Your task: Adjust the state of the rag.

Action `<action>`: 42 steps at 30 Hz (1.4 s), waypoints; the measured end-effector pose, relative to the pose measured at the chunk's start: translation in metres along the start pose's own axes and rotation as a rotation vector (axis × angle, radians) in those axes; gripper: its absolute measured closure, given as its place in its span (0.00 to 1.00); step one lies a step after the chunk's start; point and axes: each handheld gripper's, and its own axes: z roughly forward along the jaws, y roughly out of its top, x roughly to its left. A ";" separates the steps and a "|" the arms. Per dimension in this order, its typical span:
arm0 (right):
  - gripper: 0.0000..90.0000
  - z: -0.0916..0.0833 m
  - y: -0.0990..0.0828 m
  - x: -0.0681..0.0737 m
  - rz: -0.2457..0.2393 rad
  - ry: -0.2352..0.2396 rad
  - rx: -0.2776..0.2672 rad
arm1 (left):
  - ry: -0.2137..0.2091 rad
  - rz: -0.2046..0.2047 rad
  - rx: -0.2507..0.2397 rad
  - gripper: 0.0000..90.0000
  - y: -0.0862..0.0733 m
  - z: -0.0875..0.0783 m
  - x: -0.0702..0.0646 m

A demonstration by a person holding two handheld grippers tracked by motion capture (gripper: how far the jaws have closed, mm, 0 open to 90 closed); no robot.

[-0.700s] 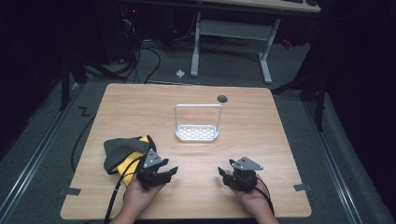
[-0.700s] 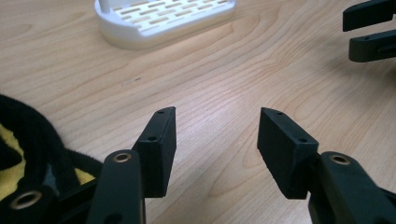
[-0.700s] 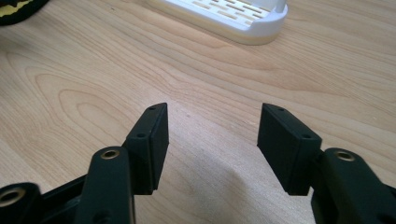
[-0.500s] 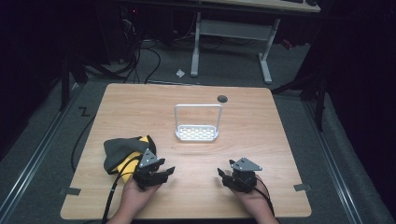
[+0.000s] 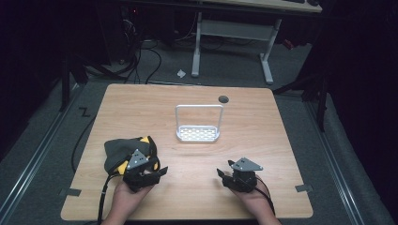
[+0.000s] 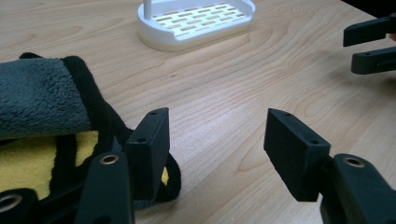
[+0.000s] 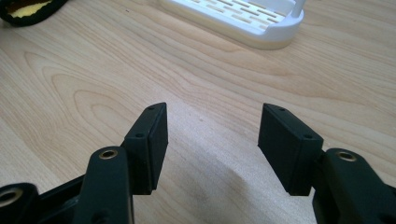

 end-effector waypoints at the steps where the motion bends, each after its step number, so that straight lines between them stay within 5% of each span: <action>1: 0.48 0.000 0.000 0.000 0.000 0.000 0.000 | 0.004 0.006 0.001 0.46 0.000 -0.002 0.000; 5: 0.48 0.002 0.001 0.001 -0.007 0.002 0.004 | 0.031 0.029 -0.011 0.47 0.002 -0.010 -0.002; 12: 0.49 0.003 0.001 0.003 -0.018 0.003 0.010 | 0.041 0.009 -0.026 0.45 0.005 -0.023 0.005; 20: 0.49 0.006 0.002 0.003 -0.014 0.006 0.016 | 0.067 -0.036 -0.080 0.47 0.012 -0.055 0.022; 28: 0.50 0.008 0.003 0.005 -0.023 0.010 0.020 | 0.172 -0.068 -0.137 0.49 0.010 -0.088 0.048; 31: 0.50 0.009 0.003 0.005 -0.023 0.011 0.024 | 0.270 -0.091 -0.167 0.49 0.005 -0.097 0.069; 39: 0.50 0.011 0.003 0.008 -0.033 0.012 0.030 | 0.328 -0.192 -0.086 0.42 -0.013 -0.085 0.104; 42: 0.50 0.012 0.003 0.008 -0.033 0.012 0.031 | 0.286 -0.235 -0.049 0.56 -0.019 -0.078 0.111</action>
